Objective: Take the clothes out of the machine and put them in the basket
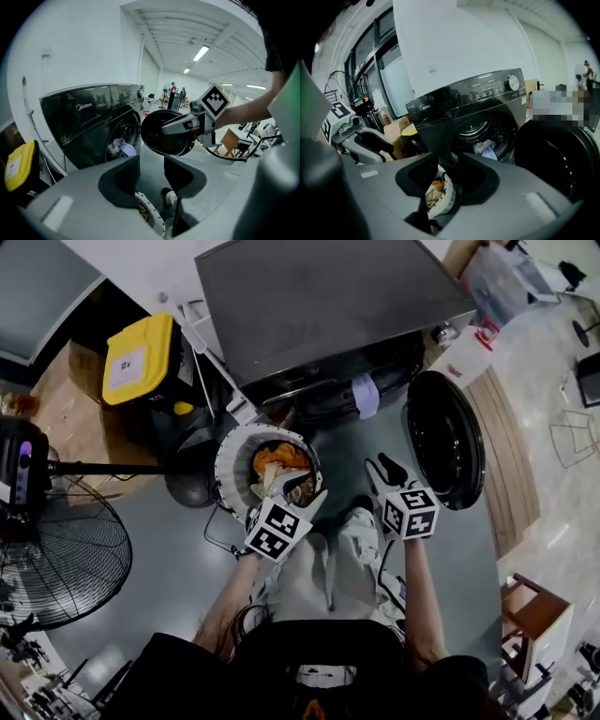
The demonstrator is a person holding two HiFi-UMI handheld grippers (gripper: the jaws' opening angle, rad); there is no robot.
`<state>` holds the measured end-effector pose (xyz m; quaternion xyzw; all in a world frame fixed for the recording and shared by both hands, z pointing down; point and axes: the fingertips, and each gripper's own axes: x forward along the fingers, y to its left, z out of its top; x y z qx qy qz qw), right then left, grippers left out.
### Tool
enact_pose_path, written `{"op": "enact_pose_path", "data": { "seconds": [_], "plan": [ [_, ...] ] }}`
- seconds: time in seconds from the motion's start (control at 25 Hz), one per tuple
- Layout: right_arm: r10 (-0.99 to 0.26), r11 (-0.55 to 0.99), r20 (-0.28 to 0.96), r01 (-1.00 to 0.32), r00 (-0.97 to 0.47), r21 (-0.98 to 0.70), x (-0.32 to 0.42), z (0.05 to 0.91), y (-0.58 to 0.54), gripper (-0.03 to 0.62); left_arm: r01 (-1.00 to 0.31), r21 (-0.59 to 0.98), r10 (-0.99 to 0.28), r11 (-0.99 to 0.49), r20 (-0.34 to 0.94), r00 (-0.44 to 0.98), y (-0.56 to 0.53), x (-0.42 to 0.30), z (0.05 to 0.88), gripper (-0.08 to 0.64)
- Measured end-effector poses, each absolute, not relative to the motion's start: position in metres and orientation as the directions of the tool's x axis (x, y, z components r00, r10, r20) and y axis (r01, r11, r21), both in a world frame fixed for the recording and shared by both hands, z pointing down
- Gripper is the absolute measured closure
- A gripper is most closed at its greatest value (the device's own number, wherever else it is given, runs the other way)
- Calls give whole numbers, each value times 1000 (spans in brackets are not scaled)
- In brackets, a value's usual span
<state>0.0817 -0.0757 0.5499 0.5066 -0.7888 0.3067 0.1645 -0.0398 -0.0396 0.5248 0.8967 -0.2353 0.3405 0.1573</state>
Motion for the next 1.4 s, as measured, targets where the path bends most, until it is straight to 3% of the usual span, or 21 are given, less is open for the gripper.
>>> {"op": "enact_pose_path", "data": {
  "seconds": [0.92, 1.4],
  "plan": [
    [-636, 363, 596, -871, -491, -331, 143, 677, -206, 440, -663, 135, -381, -737, 727, 571, -124, 38, 588, 394],
    [-585, 411, 637, -861, -502, -301, 139, 754, -226, 440, -642, 163, -350, -749, 725, 593, -131, 55, 630, 399]
  ]
}}
